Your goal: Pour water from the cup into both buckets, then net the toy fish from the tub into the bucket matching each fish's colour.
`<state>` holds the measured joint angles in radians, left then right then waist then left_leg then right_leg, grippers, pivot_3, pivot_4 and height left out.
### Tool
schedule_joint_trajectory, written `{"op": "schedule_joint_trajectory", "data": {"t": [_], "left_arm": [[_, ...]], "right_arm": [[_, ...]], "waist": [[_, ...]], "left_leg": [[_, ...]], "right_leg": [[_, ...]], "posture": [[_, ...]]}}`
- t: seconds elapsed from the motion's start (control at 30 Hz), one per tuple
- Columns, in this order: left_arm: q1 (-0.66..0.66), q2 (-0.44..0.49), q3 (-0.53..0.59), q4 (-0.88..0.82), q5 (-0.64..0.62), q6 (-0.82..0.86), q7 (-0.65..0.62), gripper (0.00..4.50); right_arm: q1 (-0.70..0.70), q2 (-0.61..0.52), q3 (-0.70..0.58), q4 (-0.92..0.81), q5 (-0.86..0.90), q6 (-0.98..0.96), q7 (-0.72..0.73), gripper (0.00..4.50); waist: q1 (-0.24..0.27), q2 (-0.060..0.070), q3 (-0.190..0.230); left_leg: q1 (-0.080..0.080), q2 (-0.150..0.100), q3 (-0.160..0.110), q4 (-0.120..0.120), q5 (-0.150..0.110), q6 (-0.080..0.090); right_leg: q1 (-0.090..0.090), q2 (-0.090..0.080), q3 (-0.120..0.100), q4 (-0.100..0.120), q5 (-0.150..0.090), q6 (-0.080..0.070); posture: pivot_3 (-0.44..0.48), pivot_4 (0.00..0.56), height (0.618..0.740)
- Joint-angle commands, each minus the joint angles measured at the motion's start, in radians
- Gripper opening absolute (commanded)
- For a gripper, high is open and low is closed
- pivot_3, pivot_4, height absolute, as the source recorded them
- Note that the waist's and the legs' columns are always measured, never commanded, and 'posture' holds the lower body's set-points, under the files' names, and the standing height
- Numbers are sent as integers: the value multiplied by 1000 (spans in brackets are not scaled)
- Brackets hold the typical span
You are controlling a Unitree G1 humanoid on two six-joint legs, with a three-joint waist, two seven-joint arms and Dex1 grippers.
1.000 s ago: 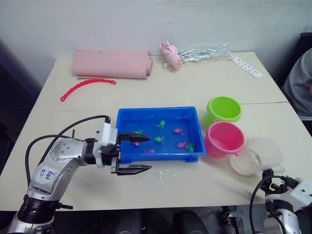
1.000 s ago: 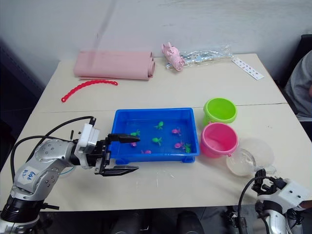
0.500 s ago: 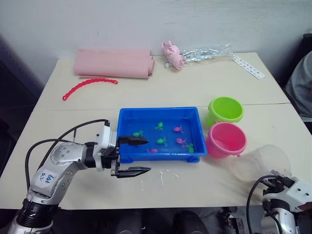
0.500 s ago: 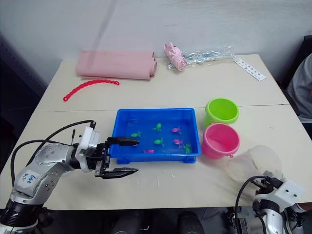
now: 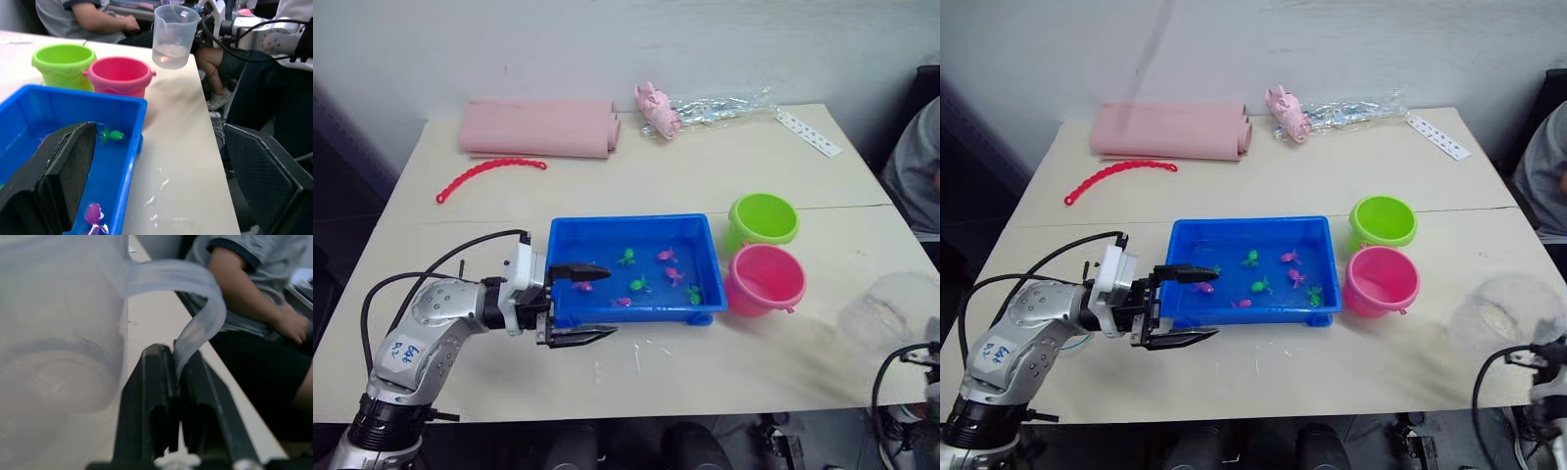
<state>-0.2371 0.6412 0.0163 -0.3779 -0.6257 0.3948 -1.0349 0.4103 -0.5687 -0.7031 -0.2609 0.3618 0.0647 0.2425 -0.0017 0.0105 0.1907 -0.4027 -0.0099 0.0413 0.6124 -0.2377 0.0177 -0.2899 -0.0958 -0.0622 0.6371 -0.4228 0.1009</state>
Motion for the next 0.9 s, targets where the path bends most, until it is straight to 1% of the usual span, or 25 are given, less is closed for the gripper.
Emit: {"op": "schedule_joint_trajectory", "data": {"t": [0.03,0.17,0.37,0.53,0.9], "left_arm": [[-33,-29,-16,5,-39,37,7,4500],[-65,-69,-37,21,-23,52,32,4500],[-95,-118,-66,44,11,30,49,4500],[-107,-141,-85,59,36,13,53,4500],[-115,-161,-93,69,72,-15,60,4500]], "right_arm": [[-21,-94,-44,-23,-72,-18,45,19],[-85,-153,-38,-25,-127,33,32,19],[-136,-225,9,-12,-273,-7,59,19],[-206,-230,59,-3,-343,10,47,19],[-283,-236,129,36,-527,-74,4,19]], "waist": [[1,0,0],[2,0,0],[4,-1,1],[4,-2,1],[4,-2,1]], "left_leg": [[0,0,0,0,0,0],[-1,0,0,1,0,0],[-1,0,0,2,0,1],[-2,0,0,2,1,1],[-2,0,0,3,1,1]], "right_leg": [[0,0,0,0,0,0],[0,1,0,0,0,0],[0,1,-1,0,0,0],[0,1,-1,0,0,1],[0,1,-1,0,0,1]], "posture": [[0,150,740],[0,150,740],[0,150,740],[0,150,740],[0,150,740]]}}
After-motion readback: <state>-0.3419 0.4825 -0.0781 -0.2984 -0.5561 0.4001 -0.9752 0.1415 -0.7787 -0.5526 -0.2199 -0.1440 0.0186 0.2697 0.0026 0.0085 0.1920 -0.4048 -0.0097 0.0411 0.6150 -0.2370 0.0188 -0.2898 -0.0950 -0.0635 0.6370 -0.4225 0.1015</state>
